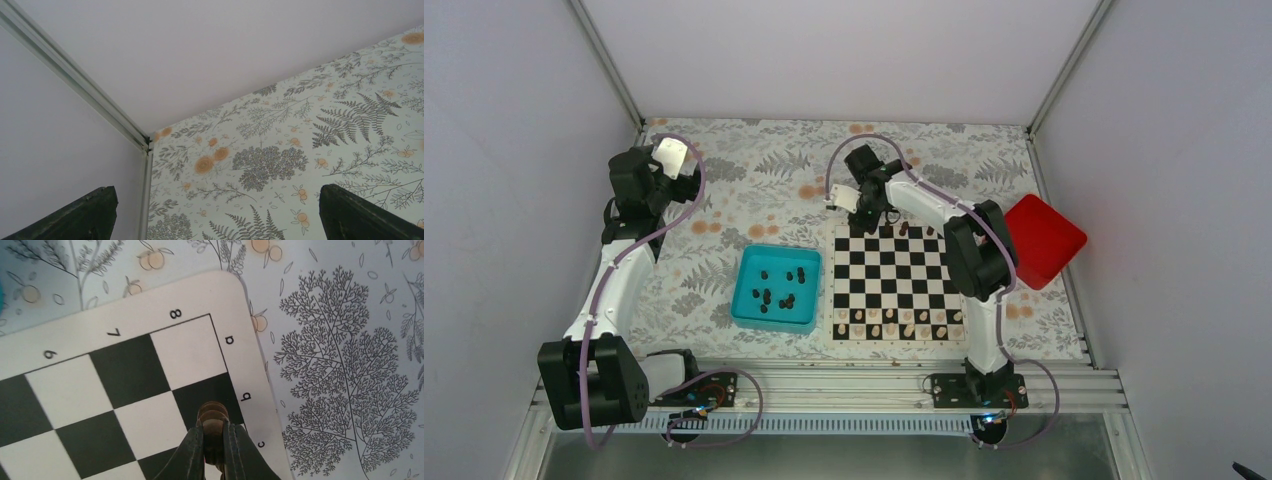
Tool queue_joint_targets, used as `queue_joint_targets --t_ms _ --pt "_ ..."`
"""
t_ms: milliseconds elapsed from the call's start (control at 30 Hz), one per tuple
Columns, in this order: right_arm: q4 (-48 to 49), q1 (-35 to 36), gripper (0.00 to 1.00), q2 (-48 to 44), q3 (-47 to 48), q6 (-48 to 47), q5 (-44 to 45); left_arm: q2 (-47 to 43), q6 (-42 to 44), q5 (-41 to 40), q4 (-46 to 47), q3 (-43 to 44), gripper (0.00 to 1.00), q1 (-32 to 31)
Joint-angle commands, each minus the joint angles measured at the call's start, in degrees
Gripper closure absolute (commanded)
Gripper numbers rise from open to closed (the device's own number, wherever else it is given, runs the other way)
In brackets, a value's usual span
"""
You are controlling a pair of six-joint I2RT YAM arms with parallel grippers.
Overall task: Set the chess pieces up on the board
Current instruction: Place the chess piece on the chessboard.
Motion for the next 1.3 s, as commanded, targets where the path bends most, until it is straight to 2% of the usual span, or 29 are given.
queue_joint_targets --t_ms 0,900,967,1133,1267 --pt "0.75 -0.97 0.96 1.53 -0.76 -0.93 0.84 -0.81 0.72 0.99 0.80 -0.44 0.00 0.37" --pt "0.70 -1.84 0.95 4.06 -0.38 -1.01 -3.05 -0.23 0.81 1.12 0.88 -0.35 0.00 0.37" --pt "0.52 -1.86 0.92 4.16 -0.21 -0.93 -2.84 -0.18 0.90 1.15 0.88 -0.38 0.00 0.37" --pt "1.78 -1.86 0.72 2.70 -0.17 -0.64 -1.35 -0.02 0.90 1.16 0.88 -0.31 0.00 0.37" --pt "1.33 -1.82 0.64 0.16 1.90 -0.45 -1.29 -0.05 0.89 1.07 0.88 -0.36 0.00 0.38"
